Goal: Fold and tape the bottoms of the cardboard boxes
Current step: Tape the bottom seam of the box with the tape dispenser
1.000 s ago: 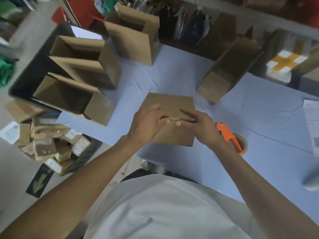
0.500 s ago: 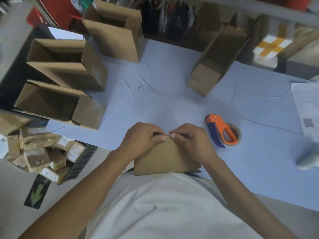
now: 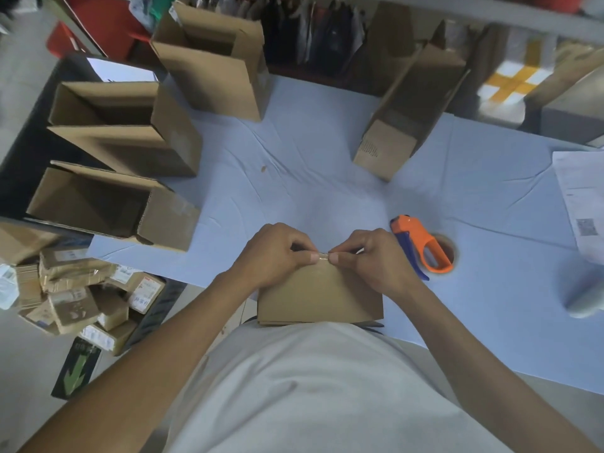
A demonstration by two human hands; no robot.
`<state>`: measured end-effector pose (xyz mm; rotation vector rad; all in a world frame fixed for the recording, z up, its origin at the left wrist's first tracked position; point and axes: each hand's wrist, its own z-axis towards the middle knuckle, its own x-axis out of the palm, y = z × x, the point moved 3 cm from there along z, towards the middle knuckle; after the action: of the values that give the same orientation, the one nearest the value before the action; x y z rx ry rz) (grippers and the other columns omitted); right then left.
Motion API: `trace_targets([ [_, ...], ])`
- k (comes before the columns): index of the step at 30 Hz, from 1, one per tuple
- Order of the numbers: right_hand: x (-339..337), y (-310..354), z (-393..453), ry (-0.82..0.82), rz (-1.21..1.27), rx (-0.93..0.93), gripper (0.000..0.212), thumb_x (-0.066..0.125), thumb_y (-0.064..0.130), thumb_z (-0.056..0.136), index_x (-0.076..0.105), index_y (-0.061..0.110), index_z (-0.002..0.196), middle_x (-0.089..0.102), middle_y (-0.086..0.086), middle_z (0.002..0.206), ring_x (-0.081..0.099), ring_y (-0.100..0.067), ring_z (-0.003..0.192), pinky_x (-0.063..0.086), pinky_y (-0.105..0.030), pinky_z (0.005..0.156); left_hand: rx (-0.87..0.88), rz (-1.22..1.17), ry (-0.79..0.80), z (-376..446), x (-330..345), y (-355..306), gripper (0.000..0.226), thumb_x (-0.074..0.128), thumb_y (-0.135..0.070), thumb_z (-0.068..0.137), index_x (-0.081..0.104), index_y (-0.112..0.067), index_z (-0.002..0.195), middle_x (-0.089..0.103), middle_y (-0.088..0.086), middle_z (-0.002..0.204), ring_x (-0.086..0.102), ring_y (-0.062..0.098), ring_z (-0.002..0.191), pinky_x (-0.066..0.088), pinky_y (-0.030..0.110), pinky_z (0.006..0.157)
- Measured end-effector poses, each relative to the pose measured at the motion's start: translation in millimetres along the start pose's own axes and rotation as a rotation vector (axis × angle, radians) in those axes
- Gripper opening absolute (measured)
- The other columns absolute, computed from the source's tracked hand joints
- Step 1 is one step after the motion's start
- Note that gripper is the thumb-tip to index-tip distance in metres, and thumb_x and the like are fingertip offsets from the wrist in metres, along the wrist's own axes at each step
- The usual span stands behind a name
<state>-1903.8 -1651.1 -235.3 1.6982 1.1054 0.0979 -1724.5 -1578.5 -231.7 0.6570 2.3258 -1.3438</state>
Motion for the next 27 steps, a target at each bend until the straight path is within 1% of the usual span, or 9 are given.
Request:
trace_targets([
  [6, -5.5, -6.5, -0.4, -0.065, 0.072, 0.021, 0.007, 0.076, 0.021, 0.083, 0.079, 0.026, 0.079, 0.069, 0.016, 0.082, 0.062, 0.001, 0.081, 0.042, -0.012, 0.067, 0.003, 0.103, -0.103, 8.6, 5.4, -14.7, 0.011, 0.067, -0.034, 0.086, 0.078, -0.034, 0.085, 0.072, -0.02, 0.084, 0.062, 0.004, 0.087, 0.049, 0.03, 0.075],
  [9, -10.7, -5.1, 0.0, 0.002, 0.12, 0.024, 0.004, 0.075, 0.021, 0.085, 0.078, 0.023, 0.084, 0.072, 0.012, 0.09, 0.065, -0.002, 0.087, 0.047, -0.015, 0.075, 0.061, 0.093, -0.095, 10.1, 3.7, -17.3, 0.01, 0.065, -0.036, 0.086, 0.075, -0.035, 0.088, 0.07, -0.022, 0.088, 0.06, 0.001, 0.09, 0.049, 0.032, 0.079],
  [14, -12.6, -1.9, 6.2, -0.093, 0.123, 0.025, 0.006, 0.075, 0.018, 0.084, 0.08, 0.019, 0.082, 0.072, 0.009, 0.086, 0.064, -0.001, 0.081, 0.044, -0.007, 0.065, 0.086, 0.1, -0.169, 16.1, 2.7, -24.3, 0.011, 0.065, -0.033, 0.086, 0.076, -0.031, 0.085, 0.072, -0.019, 0.086, 0.063, 0.006, 0.089, 0.051, 0.035, 0.079],
  [16, -16.0, -1.5, 13.0, -0.125, 0.121, 0.046, 0.005, 0.075, 0.019, 0.084, 0.08, 0.019, 0.082, 0.072, 0.012, 0.087, 0.064, 0.002, 0.08, 0.044, -0.006, 0.065, 0.197, 0.226, -0.094, 19.2, -0.4, -31.1, 0.029, 0.064, -0.047, 0.082, 0.07, -0.032, 0.107, 0.068, -0.016, 0.109, 0.06, 0.012, 0.106, 0.044, 0.037, 0.095],
  [18, -22.6, 0.4, 20.5, -0.145, 0.127, 0.054, 0.004, 0.076, 0.019, 0.083, 0.079, 0.02, 0.081, 0.072, 0.014, 0.084, 0.064, 0.005, 0.078, 0.044, -0.006, 0.066, 0.277, 0.527, 0.093, 18.1, 6.8, -35.0, 0.088, 0.066, -0.069, 0.065, 0.043, -0.028, 0.139, 0.048, -0.009, 0.14, 0.042, 0.015, 0.13, 0.022, 0.044, 0.115],
  [20, -29.3, 2.7, 28.2, -0.156, 0.086, 0.037, 0.004, 0.076, 0.018, 0.083, 0.077, 0.022, 0.081, 0.07, 0.015, 0.083, 0.062, 0.008, 0.075, 0.042, -0.006, 0.066, 0.319, 0.804, 0.123, 16.1, 18.0, -35.4, 0.126, 0.064, -0.081, 0.051, 0.016, -0.021, 0.151, 0.03, 0.0, 0.152, 0.028, 0.021, 0.14, 0.012, 0.051, 0.117],
  [23, -44.2, -3.7, 30.0, -0.364, -0.007, 0.036, 0.014, 0.071, 0.023, 0.087, 0.074, 0.022, 0.1, 0.067, 0.014, 0.099, 0.061, 0.002, 0.09, 0.04, -0.01, 0.077, 0.312, 0.788, -0.006, 33.0, 13.5, -39.9, 0.122, 0.062, -0.082, 0.055, 0.018, -0.022, 0.151, 0.035, 0.001, 0.147, 0.036, 0.025, 0.134, 0.023, 0.046, 0.111],
  [25, -55.8, -12.3, 20.8, -0.568, 0.03, 0.043, 0.029, 0.065, 0.03, 0.091, 0.065, 0.022, 0.119, 0.061, 0.008, 0.115, 0.056, -0.009, 0.105, 0.044, -0.023, 0.09, 0.166, 0.633, -0.052, 55.1, -6.8, -43.8, 0.116, 0.063, -0.082, 0.057, 0.023, -0.025, 0.15, 0.039, 0.002, 0.146, 0.039, 0.027, 0.133, 0.029, 0.046, 0.109],
  [27, -59.0, -19.8, 10.6, -0.654, 0.131, 0.099, 0.043, 0.061, 0.04, 0.092, 0.055, 0.022, 0.131, 0.056, 0.004, 0.124, 0.054, -0.012, 0.108, 0.047, -0.032, 0.091, 0.019, 0.458, -0.093, 75.4, -28.0, -39.7, 0.109, 0.064, -0.082, 0.056, 0.033, -0.026, 0.145, 0.046, 0.004, 0.141, 0.045, 0.029, 0.129, 0.036, 0.046, 0.105],
])
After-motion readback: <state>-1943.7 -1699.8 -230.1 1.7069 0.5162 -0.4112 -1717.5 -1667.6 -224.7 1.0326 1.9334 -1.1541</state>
